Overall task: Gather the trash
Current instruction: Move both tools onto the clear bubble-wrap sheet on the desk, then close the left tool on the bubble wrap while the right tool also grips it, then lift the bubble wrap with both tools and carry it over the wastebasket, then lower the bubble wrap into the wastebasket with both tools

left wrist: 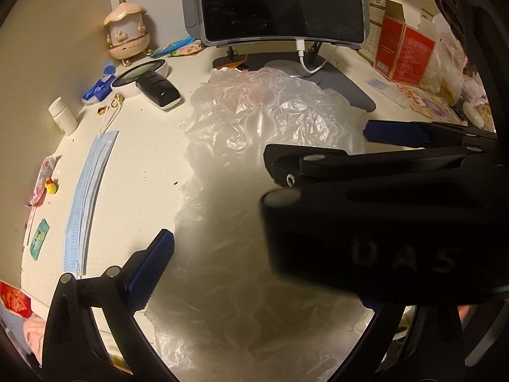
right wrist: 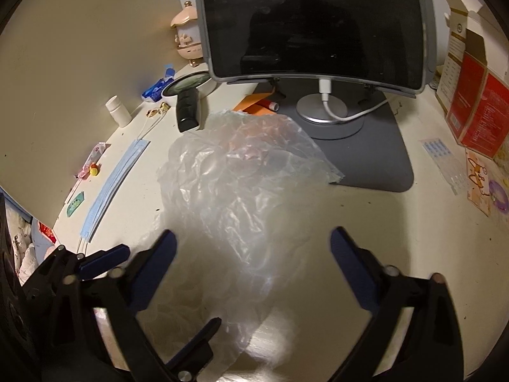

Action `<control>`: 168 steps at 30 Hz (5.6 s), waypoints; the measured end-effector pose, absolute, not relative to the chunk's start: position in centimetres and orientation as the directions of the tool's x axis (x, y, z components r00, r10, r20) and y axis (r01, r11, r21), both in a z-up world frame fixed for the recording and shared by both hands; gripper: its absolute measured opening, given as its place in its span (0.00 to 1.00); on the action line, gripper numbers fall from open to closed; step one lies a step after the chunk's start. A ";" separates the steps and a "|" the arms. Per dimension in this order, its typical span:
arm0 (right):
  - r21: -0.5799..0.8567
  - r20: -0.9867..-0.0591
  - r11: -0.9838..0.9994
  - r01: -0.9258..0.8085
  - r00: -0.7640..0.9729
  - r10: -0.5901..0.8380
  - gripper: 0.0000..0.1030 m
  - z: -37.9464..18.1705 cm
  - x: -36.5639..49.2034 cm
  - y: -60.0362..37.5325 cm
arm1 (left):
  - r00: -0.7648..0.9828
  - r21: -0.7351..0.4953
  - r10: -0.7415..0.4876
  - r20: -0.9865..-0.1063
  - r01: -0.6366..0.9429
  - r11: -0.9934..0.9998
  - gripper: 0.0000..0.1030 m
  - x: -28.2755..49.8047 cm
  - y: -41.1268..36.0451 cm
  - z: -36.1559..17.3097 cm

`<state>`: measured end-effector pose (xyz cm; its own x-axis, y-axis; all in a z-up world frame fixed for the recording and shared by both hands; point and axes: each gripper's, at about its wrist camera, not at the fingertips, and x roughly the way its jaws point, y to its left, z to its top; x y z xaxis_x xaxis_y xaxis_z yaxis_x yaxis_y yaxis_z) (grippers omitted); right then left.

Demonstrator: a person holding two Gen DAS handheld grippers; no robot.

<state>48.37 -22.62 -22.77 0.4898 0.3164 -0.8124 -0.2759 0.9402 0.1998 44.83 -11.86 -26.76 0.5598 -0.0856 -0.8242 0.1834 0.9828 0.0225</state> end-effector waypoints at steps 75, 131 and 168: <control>0.239 -0.753 0.880 -0.411 0.493 0.435 0.11 -18.3 19.2 -9.7 | 0.598 -0.075 -0.151 -0.787 0.150 0.986 0.00 15.8 1.4 -23.5; 0.275 -0.959 0.864 -0.422 -0.060 0.276 0.11 -60.3 10.5 -8.2 | 0.063 -0.136 -0.133 -0.989 -0.036 0.990 0.00 6.5 1.1 -66.1; 0.309 -0.951 0.839 -0.448 -0.170 0.259 0.11 -71.3 12.4 -7.6 | -0.035 -0.116 -0.117 -0.993 -0.028 0.993 0.00 9.7 0.3 -77.6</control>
<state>12.38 -7.62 -71.33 -0.1699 0.2590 -0.9508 -0.4476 0.8393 0.3086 9.66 0.30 -77.57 -0.0353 -0.1168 -0.9925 -0.0279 0.9929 -0.1158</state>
